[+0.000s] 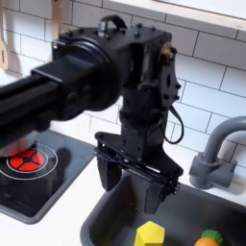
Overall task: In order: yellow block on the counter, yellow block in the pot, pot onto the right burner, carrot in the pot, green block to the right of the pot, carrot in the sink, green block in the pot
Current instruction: 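Take the yellow block out of the sink and put it on the counter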
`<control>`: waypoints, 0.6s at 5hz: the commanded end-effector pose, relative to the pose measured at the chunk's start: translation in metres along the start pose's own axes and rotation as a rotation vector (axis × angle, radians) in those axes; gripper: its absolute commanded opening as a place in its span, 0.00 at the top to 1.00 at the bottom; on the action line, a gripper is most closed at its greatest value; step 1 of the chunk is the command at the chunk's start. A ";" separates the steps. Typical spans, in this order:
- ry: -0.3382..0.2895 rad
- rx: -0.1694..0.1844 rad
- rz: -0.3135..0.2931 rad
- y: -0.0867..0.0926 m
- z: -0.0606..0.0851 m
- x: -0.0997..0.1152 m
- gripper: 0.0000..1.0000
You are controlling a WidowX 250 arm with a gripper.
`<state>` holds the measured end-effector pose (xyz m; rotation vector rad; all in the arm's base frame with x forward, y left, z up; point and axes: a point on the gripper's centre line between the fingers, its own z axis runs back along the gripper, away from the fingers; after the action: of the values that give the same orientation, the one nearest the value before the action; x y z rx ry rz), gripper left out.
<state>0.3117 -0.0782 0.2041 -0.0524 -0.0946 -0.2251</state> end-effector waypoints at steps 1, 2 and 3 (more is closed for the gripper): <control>0.025 -0.008 -0.012 -0.001 -0.015 0.006 0.00; 0.028 -0.004 -0.007 0.000 -0.021 0.009 0.00; 0.027 -0.010 -0.003 0.000 -0.027 0.013 0.00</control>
<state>0.3270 -0.0808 0.1798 -0.0568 -0.0712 -0.2202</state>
